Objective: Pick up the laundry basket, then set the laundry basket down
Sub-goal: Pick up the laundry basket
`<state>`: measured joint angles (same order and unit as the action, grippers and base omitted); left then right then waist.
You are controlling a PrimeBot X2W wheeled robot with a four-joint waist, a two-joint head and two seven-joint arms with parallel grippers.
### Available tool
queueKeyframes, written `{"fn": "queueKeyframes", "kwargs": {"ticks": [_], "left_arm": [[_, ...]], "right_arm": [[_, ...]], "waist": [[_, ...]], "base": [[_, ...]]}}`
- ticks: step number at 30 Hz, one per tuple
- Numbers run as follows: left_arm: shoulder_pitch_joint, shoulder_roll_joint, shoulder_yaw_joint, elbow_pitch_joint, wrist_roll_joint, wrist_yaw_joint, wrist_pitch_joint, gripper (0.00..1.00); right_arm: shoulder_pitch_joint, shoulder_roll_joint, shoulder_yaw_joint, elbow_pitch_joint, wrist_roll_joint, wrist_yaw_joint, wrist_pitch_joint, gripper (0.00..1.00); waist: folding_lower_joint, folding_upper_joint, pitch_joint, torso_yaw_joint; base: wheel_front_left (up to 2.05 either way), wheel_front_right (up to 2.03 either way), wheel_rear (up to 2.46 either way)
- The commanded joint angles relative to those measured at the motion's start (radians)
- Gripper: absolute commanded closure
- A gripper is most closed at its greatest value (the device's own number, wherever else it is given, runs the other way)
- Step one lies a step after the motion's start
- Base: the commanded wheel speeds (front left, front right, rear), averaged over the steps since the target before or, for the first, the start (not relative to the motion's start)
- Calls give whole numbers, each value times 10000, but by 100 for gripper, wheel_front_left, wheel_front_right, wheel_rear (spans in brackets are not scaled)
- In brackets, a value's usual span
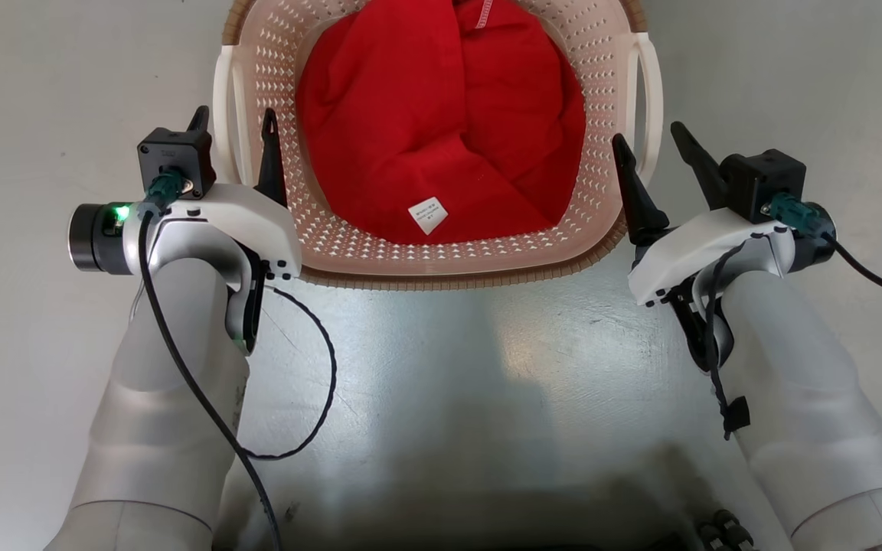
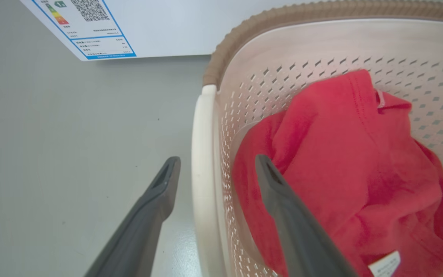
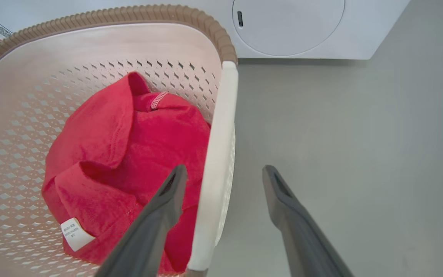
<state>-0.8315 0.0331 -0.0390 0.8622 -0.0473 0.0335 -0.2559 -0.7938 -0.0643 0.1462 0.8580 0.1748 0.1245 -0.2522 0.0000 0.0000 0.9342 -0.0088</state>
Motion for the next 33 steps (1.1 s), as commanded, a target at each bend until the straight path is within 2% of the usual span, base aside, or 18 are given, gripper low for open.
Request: {"fn": "queueKeyframes", "kwargs": {"ticks": [1, 13, 33], "left_arm": [[131, 232, 144, -27, 2, -60, -59, 0], [-97, 238, 43, 310, -24, -34, -59, 0], [-273, 240, -150, 443, -95, 14, -59, 0]], "right_arm": [[234, 141, 233, 9, 130, 62, -95, 0], [-180, 141, 494, 755, 273, 62, -95, 0], [-421, 141, 959, 1014, 437, 62, -95, 0]], "waist": [[0, 0, 23, 13], [0, 0, 173, 80], [0, 0, 294, 192]], "base": [[0, 0, 0], [0, 0, 0], [0, 0, 0]]}}
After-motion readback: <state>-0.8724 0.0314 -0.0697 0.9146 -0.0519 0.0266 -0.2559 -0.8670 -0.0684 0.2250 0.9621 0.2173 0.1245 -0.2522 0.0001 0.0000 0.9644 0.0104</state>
